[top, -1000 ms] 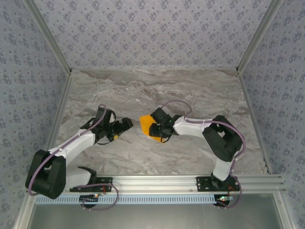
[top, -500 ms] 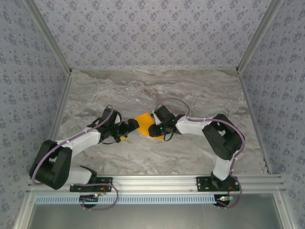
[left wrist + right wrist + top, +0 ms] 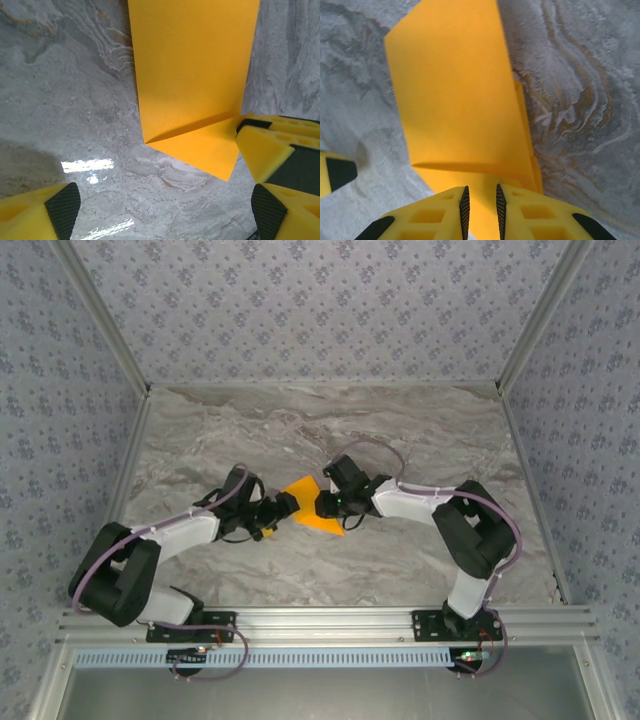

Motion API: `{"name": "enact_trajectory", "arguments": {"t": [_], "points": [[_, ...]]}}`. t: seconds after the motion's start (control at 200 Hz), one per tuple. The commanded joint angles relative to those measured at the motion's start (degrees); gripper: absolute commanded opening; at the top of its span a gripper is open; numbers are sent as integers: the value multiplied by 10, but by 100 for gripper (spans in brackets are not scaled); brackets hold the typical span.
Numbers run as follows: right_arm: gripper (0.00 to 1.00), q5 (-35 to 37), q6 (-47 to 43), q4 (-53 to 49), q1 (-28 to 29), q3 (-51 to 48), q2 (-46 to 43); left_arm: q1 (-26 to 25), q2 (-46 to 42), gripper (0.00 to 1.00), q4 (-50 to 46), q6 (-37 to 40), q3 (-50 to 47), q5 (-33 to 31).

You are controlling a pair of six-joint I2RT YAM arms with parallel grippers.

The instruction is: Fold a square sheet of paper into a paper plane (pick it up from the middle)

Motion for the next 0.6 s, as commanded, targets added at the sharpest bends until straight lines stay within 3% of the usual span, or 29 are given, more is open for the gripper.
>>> {"name": "enact_trajectory", "arguments": {"t": [0.0,0.25,0.455,0.6], "points": [[25,28,17,-6,-4,21,29,-7,15,88,15,-18,10,3],[25,14,39,5,-11,-6,47,-21,33,78,21,-40,14,7],[25,-80,92,103,-53,-82,40,-26,49,61,58,-54,15,21],[25,-140,131,169,-83,-121,41,-26,60,54,69,-57,22,21]]}}
